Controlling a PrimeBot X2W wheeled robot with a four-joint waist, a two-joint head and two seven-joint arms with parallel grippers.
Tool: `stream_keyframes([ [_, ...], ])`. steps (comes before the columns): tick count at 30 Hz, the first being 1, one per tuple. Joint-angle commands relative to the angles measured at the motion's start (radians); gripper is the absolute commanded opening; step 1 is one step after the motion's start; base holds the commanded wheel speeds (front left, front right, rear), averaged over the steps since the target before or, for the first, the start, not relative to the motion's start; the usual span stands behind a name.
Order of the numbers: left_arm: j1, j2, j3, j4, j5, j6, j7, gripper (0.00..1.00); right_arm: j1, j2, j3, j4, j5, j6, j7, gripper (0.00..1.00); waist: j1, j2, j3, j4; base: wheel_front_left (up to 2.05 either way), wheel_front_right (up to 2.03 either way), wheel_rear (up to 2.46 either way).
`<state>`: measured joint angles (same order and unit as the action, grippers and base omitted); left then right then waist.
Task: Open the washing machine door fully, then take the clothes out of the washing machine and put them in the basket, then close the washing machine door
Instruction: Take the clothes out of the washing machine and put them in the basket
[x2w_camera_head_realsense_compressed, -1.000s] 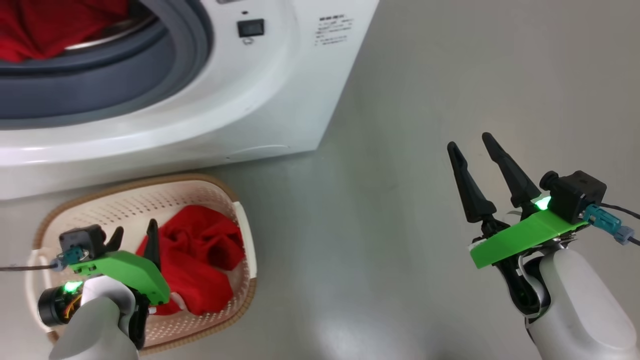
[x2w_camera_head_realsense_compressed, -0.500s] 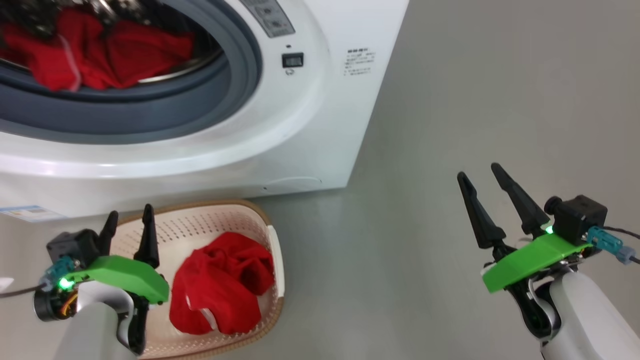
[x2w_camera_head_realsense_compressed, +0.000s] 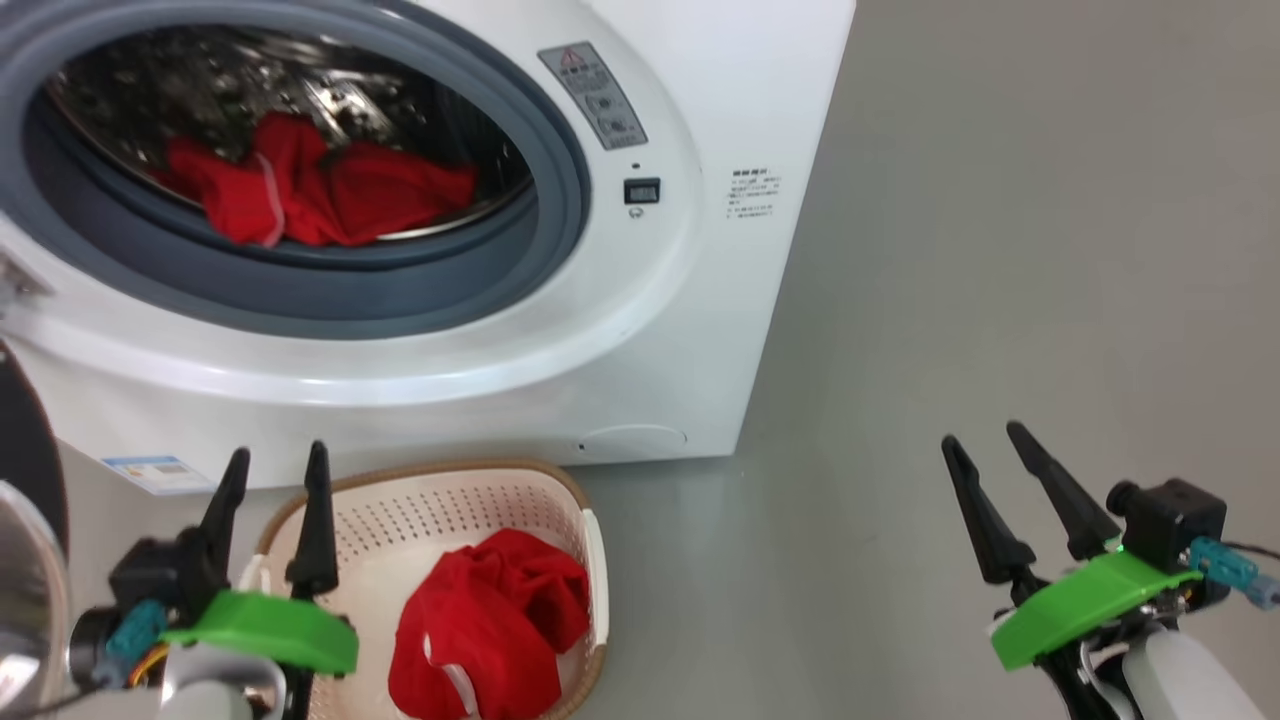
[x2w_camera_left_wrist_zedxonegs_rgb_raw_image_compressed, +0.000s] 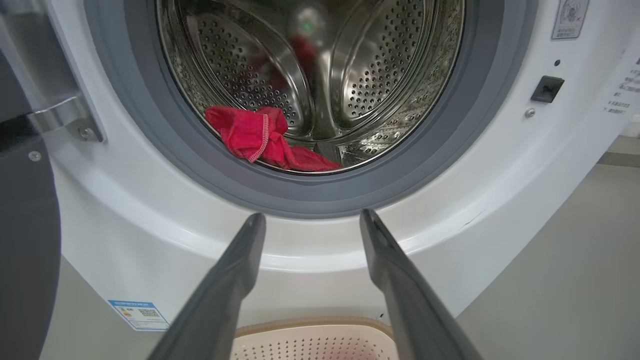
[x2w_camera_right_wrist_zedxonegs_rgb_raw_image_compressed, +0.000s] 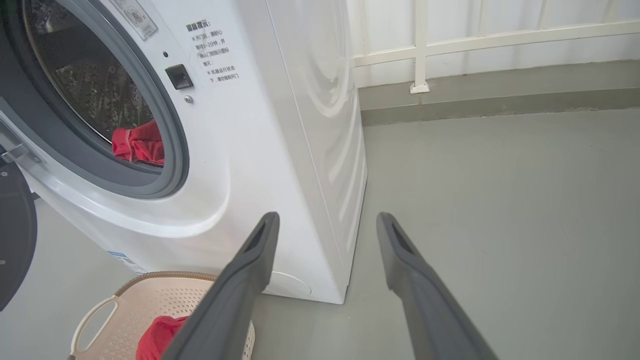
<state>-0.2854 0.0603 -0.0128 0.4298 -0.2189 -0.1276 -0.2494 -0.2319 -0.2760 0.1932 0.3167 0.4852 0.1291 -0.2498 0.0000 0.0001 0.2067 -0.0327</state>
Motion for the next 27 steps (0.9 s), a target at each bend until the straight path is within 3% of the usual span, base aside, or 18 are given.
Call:
stream_keyframes([
  [1, 0.038, 0.017, 0.042, -0.066, 0.016, -0.003, -0.012, 1.00, 0.032, -0.012, 0.013, -0.027, 0.005, 0.002, -0.012, 1.00, 0.0000, -0.0001, -0.041, 0.013, 0.00, 0.00, 0.00],
  [15, 0.216, -0.005, 0.070, -0.274, 0.043, 0.005, -0.012, 1.00, 0.090, -0.013, -0.010, -0.049, 0.000, 0.002, -0.012, 1.00, 0.0000, -0.0001, -0.066, 0.013, 0.00, 0.00, 0.00],
  [27, 0.196, -0.009, 0.060, -0.276, 0.030, 0.016, -0.012, 1.00, 0.076, -0.004, -0.016, -0.053, -0.005, 0.002, -0.012, 1.00, 0.0000, -0.0001, -0.047, 0.007, 0.00, 0.00, 0.00],
])
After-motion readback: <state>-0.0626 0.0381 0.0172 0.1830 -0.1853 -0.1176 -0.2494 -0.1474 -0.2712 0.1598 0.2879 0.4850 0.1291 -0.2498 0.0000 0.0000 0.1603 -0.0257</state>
